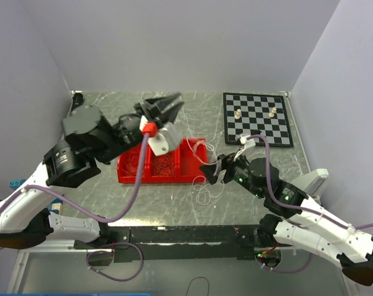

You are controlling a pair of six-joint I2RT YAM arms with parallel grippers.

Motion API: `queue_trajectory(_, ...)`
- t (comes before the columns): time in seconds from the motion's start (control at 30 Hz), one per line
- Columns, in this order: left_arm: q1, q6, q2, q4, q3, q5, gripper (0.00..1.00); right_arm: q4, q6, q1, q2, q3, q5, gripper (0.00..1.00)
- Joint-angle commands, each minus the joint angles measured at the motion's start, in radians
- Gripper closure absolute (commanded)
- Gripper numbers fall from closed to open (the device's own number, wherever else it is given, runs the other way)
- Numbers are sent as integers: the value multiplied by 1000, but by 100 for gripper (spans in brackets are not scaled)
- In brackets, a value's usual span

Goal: Untangle the cables

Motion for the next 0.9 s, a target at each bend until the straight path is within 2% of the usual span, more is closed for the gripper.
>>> queue_trajectory(0.0,-13,-55,-38,-92,-25,96,73,139,-146,7,-15,62,-43,13)
queue_trajectory(0.17,-21,-68,-29,-80,-28,107,80,234,-156,7,2,64,-76,14)
queue_trajectory(0.37,-24,-65,-38,-66,-59,95,89,249,-108,8,52,45,-77,26)
queue_trajectory(0.53,-24,-95,-86,-141,-195,97,91,110,-116,7,85,53,-27,30)
queue_trajectory(0.67,-24,-115,-140,-236,-404,139,77,-49,7,7,120,-14,92,26)
queue_trajectory(0.8,-19,-161,-163,-252,-634,175,55,-156,152,8,164,-89,114,22)
queue_trajectory(0.87,-10,-204,-151,-227,-724,184,50,-170,206,8,170,-135,109,21)
